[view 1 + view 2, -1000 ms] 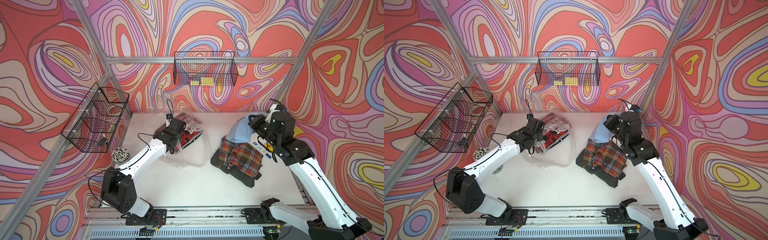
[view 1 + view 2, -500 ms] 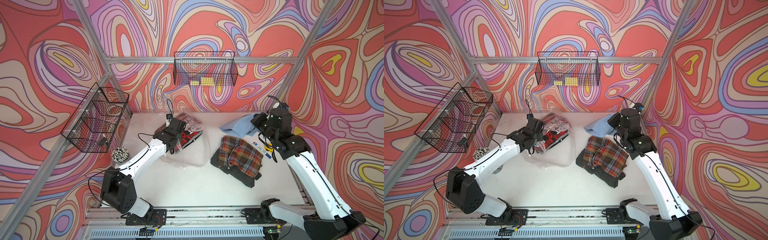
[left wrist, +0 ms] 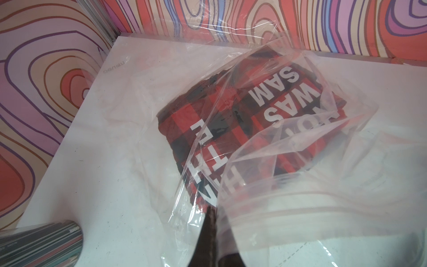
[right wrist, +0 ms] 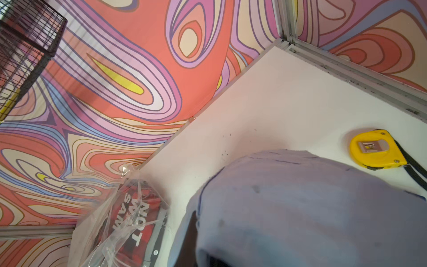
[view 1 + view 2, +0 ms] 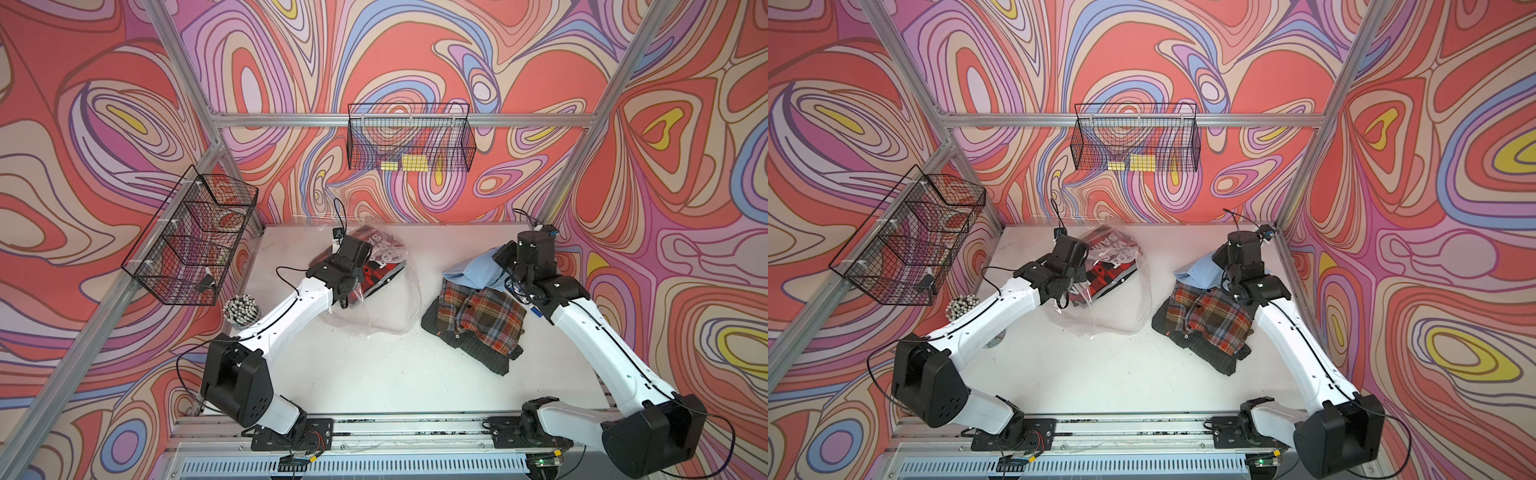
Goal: Take the shirt out of the vacuum bag
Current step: Place the shirt at the center of the board.
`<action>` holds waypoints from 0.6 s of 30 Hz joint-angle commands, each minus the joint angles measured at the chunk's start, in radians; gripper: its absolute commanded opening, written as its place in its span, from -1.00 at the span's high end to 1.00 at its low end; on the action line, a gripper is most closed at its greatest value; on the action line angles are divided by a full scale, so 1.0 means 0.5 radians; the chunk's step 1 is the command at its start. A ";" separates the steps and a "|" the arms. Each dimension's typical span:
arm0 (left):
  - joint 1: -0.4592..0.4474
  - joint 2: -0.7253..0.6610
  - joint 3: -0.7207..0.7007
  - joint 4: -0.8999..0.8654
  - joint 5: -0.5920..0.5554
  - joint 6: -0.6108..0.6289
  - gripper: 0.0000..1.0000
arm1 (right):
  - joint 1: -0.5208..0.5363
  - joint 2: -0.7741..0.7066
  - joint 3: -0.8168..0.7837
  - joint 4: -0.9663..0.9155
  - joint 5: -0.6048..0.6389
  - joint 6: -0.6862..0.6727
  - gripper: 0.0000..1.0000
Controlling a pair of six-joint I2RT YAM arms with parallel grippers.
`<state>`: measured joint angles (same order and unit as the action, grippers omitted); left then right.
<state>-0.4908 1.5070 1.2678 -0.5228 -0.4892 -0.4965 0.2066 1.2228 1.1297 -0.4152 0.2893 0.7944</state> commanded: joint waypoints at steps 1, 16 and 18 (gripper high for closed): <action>0.018 -0.010 0.031 0.011 0.013 0.035 1.00 | -0.042 0.038 0.104 0.166 0.073 -0.014 1.00; 0.018 0.011 0.037 -0.003 0.057 0.032 1.00 | -0.040 0.041 -0.505 0.629 -0.084 0.325 1.00; 0.018 0.009 0.032 0.001 0.060 0.036 1.00 | -0.007 0.045 -0.569 0.682 -0.106 0.361 1.00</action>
<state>-0.4904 1.5070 1.2678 -0.5228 -0.4660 -0.4919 0.1925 1.2434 0.8654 -0.1856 0.2733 0.9215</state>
